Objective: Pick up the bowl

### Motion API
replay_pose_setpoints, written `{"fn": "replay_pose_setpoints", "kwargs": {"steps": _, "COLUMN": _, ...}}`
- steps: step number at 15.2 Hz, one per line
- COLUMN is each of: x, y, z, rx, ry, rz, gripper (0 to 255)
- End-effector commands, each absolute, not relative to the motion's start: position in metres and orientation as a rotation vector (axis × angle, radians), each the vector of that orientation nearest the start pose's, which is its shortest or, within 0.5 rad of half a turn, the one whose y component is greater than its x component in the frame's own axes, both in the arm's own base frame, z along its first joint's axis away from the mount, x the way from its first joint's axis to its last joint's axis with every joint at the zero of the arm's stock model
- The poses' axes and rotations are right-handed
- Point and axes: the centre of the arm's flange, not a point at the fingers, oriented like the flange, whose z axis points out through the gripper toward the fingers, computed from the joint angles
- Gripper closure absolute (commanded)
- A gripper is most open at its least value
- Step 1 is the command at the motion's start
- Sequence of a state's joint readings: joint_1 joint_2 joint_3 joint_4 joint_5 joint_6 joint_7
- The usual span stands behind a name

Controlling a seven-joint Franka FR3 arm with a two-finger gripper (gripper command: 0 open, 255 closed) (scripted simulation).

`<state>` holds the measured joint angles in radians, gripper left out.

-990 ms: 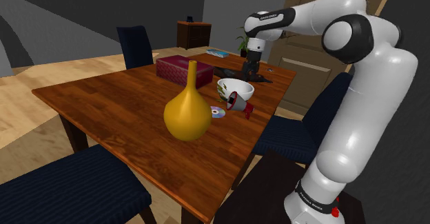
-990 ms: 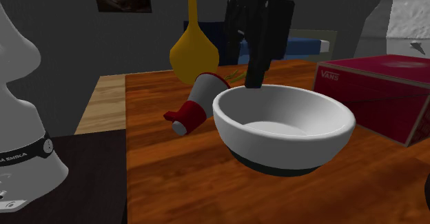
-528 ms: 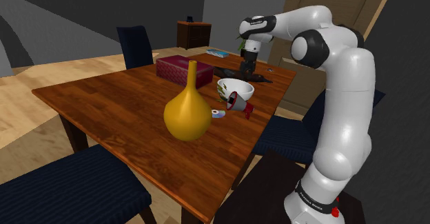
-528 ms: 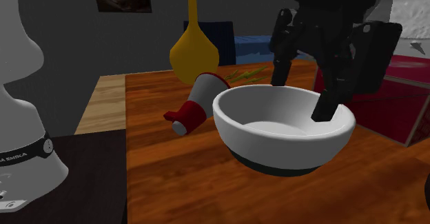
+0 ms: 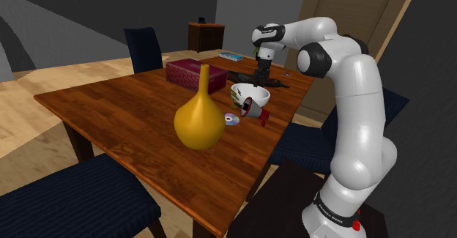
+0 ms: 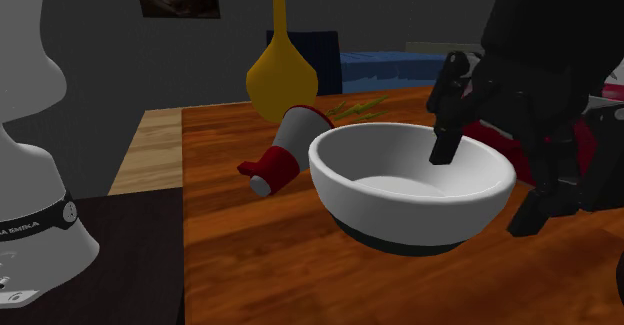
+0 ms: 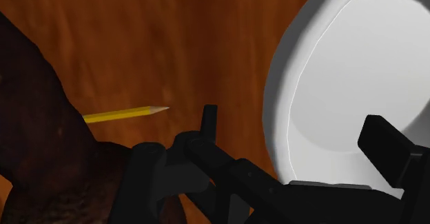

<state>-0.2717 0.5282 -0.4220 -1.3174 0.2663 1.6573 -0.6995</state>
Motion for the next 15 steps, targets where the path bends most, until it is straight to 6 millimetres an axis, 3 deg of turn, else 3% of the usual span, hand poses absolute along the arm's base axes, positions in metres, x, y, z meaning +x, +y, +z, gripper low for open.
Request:
{"fn": "replay_pose_setpoints", "kwargs": {"steps": 1, "x": 0.5794, "y": -0.3706, "z": 0.4288, "rx": -3.007, "ry": 0.000, "rz": 0.116, "gripper": 0}}
{"fn": "replay_pose_setpoints", "kwargs": {"steps": 4, "x": 0.5794, "y": -0.3706, "z": 0.4205, "rx": -3.007, "ry": 0.000, "rz": 0.116, "gripper": 0}}
{"fn": "replay_pose_setpoints", "kwargs": {"steps": 5, "x": 0.5794, "y": -0.3709, "z": 0.4203, "rx": -3.007, "ry": 0.000, "rz": 0.116, "gripper": 255}}
{"fn": "replay_pose_setpoints", "kwargs": {"steps": 15, "x": 0.5793, "y": -0.3706, "z": 0.4257, "rx": -3.007, "ry": 0.000, "rz": 0.116, "gripper": 255}}
